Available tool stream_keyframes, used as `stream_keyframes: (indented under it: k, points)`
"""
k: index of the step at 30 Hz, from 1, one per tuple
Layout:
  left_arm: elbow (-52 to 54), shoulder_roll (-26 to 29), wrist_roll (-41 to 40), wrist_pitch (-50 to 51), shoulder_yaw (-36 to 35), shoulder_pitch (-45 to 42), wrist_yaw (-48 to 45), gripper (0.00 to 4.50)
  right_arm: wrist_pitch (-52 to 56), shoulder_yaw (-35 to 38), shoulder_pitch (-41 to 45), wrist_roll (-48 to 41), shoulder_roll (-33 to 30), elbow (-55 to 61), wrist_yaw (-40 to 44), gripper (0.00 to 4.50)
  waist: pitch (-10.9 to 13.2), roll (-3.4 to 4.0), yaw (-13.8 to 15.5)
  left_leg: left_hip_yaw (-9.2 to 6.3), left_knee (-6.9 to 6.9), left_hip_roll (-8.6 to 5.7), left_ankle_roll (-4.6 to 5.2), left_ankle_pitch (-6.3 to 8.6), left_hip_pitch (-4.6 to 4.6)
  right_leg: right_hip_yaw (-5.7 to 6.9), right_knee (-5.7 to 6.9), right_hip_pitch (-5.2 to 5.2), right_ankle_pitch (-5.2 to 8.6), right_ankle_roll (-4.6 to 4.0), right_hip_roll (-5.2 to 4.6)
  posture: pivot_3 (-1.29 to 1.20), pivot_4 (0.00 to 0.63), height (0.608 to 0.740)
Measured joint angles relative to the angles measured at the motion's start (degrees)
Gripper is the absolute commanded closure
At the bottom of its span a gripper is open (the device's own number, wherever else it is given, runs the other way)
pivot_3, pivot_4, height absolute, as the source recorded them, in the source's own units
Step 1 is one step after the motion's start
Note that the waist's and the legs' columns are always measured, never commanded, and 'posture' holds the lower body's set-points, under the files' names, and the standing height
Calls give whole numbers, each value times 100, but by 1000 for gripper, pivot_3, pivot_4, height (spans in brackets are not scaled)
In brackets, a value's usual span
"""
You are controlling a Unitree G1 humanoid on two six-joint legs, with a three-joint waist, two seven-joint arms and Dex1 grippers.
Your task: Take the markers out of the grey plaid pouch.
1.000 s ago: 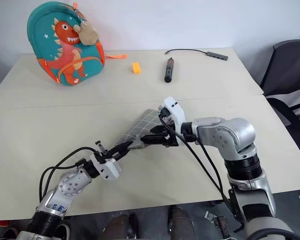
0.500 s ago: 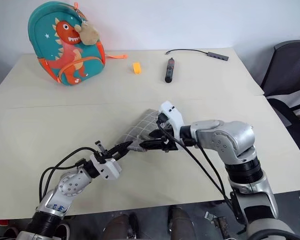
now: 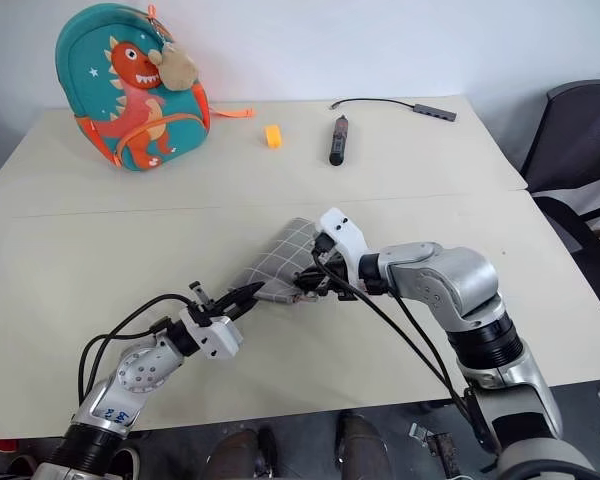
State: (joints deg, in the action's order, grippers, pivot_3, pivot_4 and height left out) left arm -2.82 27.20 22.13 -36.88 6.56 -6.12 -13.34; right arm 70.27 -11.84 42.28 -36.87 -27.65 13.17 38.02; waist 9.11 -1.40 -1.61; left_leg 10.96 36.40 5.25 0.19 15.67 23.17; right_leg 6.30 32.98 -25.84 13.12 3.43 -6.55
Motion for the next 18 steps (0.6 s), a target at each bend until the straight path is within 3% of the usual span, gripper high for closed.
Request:
stream_keyframes:
  k: [4, 6, 9, 14, 16, 18]
  points:
    - [6, -6, -31, 20, 0, 0, 0, 4500, 118, 328, 3, -139, 209, -56, -24, 4465, 0, 0, -2, 0, 0, 0, 0, 0, 0, -1, 0, 0, 0, 0, 0, 0, 150, 740]
    - [18, -82, -425, 147, 2, 10, -119, 4500, 62, 586, 82, -165, 385, -216, -118, 4465, 0, 0, -7, 2, 1, 0, 0, 0, 0, -2, 3, 0, -1, 2, 1, 0, 150, 740]
    - [164, -260, -1599, 596, -1, 98, -561, 4500, -122, 1330, 458, -296, 887, -690, -480, 4465, 0, 1, -20, 6, 5, 4, 0, -1, 0, -4, 10, -2, -9, 16, 6, 0, 150, 740]
    - [1029, -473, -4402, 2174, -176, 228, -1585, 4500, -282, 2223, 1056, -670, 1377, -1207, -992, 4465, -1, -1, -5, 5, 7, 12, -8, -3, 0, 1, 9, 3, -17, 29, 20, 0, 150, 740]
    - [1249, -453, -5100, 2695, -360, 242, -1802, 4500, -289, 2297, 1064, -722, 1398, -1286, -1064, 4465, -1, -1, -9, 5, 7, 6, 4, -10, 0, 0, 10, 4, -18, 30, 18, 0, 150, 740]
    - [1389, -313, -5253, 2897, -448, 267, -2033, 4500, -291, 2349, 1064, -760, 1399, -1314, -1121, 4465, -1, -1, -12, 7, 9, -25, 20, -19, 0, -1, 8, 5, -19, 33, 15, 0, 150, 740]
